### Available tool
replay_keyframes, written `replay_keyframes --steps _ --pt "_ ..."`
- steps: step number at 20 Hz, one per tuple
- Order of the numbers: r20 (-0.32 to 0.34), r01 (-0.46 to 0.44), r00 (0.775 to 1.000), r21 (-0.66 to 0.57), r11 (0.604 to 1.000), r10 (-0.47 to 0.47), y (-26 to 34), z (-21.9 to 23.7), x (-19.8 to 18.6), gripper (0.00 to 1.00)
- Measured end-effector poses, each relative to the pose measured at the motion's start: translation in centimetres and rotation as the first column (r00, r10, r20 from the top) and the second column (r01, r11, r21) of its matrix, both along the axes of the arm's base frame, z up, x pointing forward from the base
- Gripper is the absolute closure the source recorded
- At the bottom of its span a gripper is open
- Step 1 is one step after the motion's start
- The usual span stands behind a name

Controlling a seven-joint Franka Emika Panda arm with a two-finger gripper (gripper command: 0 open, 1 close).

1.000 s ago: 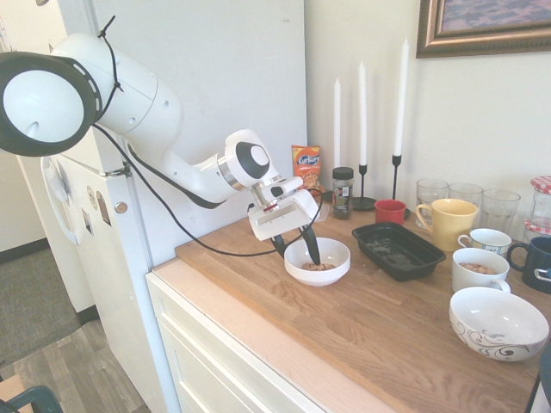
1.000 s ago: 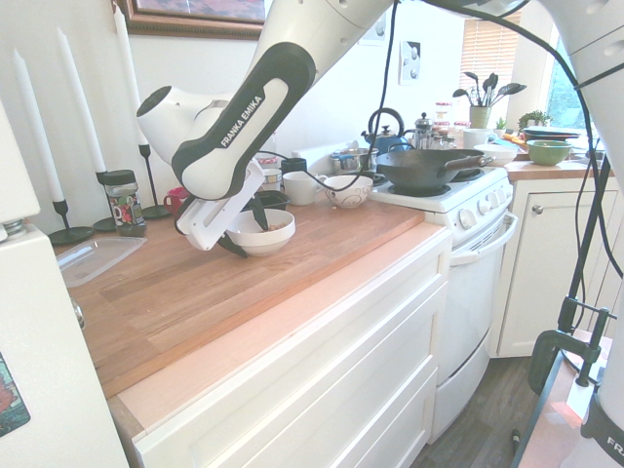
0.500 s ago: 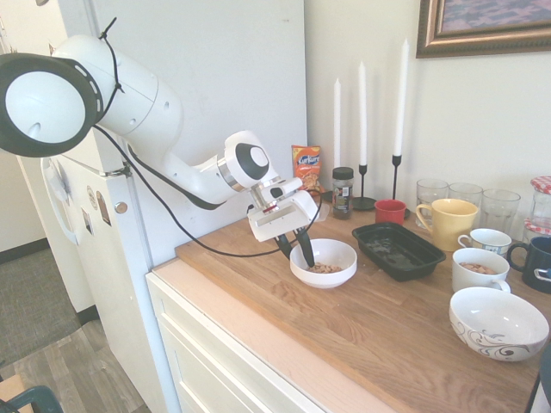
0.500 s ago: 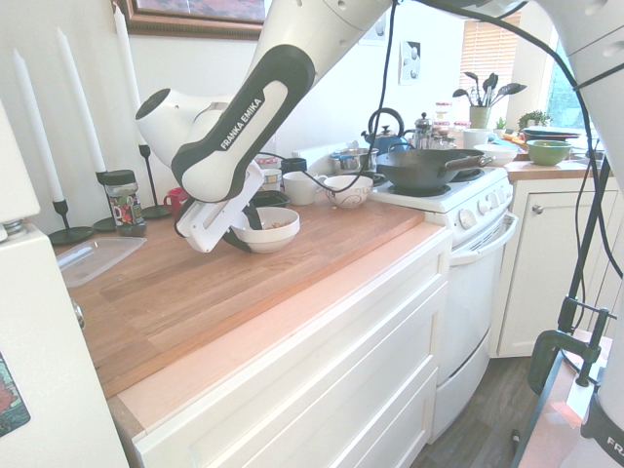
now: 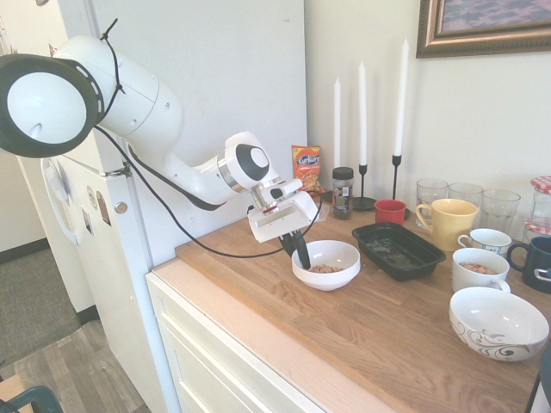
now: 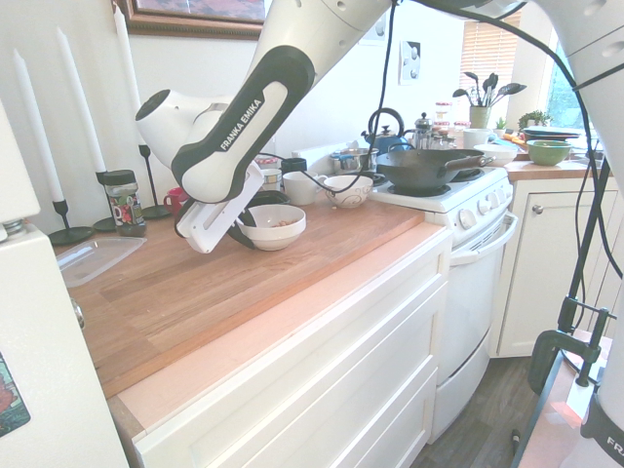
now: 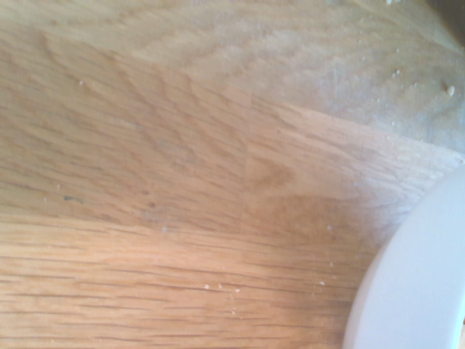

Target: Put the cereal into the box

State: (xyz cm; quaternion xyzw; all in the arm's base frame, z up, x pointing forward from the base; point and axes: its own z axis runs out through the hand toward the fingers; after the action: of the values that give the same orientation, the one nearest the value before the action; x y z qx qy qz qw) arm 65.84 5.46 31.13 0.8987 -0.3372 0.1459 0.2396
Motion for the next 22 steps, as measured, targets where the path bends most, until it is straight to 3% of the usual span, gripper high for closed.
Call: replay_keyframes --steps 8,15,22 --pt "0.062 -0.011 0.998 0.023 1.0 0.009 2.2 3.2 1.3 1.0" --pt "0.14 -0.001 0.99 0.069 0.998 -0.009 4.6 9.9 3.3 1.0" --pt "0.192 0.025 0.98 0.153 0.988 -0.055 3.7 14.6 7.5 1.0"
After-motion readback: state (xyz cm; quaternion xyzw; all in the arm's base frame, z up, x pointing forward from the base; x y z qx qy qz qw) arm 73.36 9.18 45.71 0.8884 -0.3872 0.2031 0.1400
